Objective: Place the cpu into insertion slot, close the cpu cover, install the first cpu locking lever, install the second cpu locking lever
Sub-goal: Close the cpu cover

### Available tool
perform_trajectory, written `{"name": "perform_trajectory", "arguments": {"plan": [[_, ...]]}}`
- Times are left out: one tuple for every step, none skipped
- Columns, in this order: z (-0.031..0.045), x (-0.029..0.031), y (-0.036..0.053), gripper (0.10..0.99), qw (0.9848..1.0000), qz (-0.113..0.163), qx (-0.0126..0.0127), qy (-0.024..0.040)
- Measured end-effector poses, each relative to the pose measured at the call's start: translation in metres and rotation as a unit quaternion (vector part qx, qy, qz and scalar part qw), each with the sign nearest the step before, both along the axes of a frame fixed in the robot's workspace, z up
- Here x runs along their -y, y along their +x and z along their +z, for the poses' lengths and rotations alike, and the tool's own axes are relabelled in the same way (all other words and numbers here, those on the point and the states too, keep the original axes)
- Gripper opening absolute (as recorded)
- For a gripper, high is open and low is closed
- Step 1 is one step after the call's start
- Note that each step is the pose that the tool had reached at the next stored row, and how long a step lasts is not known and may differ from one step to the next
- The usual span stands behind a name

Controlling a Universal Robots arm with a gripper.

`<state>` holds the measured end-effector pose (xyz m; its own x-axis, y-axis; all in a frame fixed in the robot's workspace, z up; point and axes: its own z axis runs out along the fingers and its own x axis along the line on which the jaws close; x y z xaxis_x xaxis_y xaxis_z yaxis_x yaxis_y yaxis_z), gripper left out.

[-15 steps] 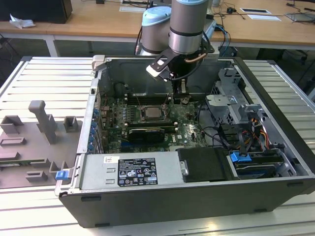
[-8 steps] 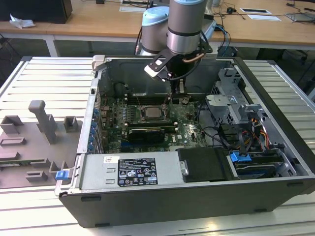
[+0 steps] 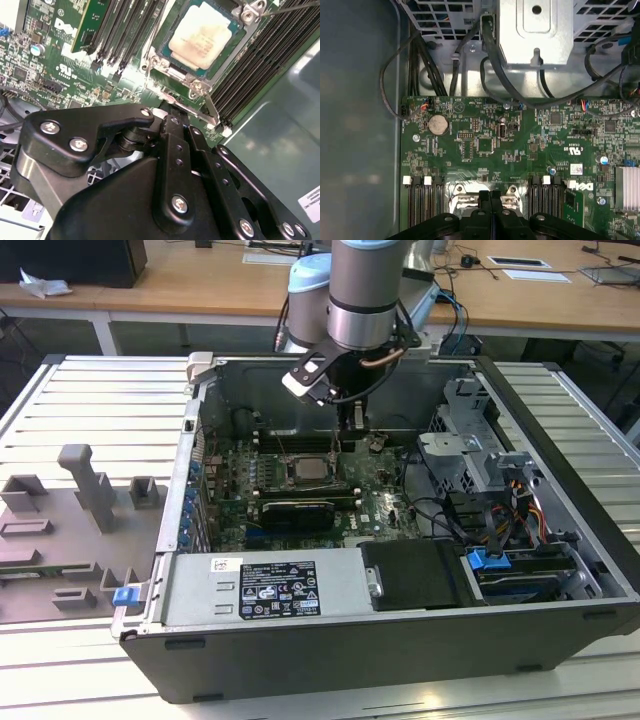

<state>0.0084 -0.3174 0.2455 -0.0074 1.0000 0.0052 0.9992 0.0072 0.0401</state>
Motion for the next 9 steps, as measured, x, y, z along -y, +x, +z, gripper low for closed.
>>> {"name": "perform_trajectory", "arguments": {"plan": [[0.0000, 0.0000, -0.0015, 0.106, 1.0000, 0.000, 0.0000, 0.0000], [0.0000, 0.0000, -0.0022, 0.106, 1.0000, 0.000, 0.0000, 0.0000], [0.0000, 0.0000, -0.0055, 0.106, 1.0000, 0.000, 0.0000, 0.0000], [-0.0001, 0.0000, -0.0078, 0.106, 1.0000, 0.000, 0.0000, 0.0000], [-0.0001, 0.0000, -0.0087, 0.106, 1.0000, 0.000, 0.0000, 0.0000], [-0.0001, -0.0001, -0.0101, 0.106, 1.0000, 0.000, 0.0000, 0.0000], [-0.0001, 0.0000, -0.0113, 0.106, 1.0000, 0.000, 0.0000, 0.0000], [-0.0002, 0.0000, -0.0121, 0.106, 1.0000, 0.000, 0.0000, 0.0000], [-0.0006, 0.0000, -0.0133, 0.106, 1.0000, 0.000, 0.0000, 0.0001]]}}
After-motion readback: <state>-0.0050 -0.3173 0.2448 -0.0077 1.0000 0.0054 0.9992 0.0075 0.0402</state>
